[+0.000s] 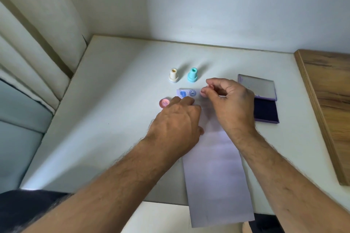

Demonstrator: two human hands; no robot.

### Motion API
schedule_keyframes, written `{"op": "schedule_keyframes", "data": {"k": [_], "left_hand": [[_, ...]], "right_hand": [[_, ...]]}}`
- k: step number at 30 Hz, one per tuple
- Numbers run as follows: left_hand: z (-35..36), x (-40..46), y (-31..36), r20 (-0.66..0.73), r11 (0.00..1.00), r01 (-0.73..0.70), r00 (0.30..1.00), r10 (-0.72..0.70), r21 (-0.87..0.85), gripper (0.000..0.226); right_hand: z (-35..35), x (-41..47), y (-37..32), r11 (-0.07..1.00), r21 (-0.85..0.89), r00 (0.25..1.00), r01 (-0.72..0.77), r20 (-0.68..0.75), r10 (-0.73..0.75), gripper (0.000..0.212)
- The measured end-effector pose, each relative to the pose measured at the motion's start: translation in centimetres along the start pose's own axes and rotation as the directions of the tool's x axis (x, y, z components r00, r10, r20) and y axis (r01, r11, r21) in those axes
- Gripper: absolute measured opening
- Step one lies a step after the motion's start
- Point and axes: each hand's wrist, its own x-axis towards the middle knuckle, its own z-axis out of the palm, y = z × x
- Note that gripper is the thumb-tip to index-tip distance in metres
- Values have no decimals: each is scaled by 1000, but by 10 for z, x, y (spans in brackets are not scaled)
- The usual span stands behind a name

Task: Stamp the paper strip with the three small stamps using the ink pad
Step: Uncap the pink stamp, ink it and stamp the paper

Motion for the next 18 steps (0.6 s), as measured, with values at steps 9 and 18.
{"op": "schedule_keyframes", "data": {"k": [9, 18], "left_hand": [[1, 1, -2, -35, 1000, -19, 999, 18, -17, 34], [0, 3, -4, -26, 1000, -23, 999, 23, -13, 34]], "right_hand": [[3, 1, -9, 999, -36, 999, 38, -38, -40, 25], [3, 2, -12, 995, -84, 998, 54, -28, -56, 24]]}}
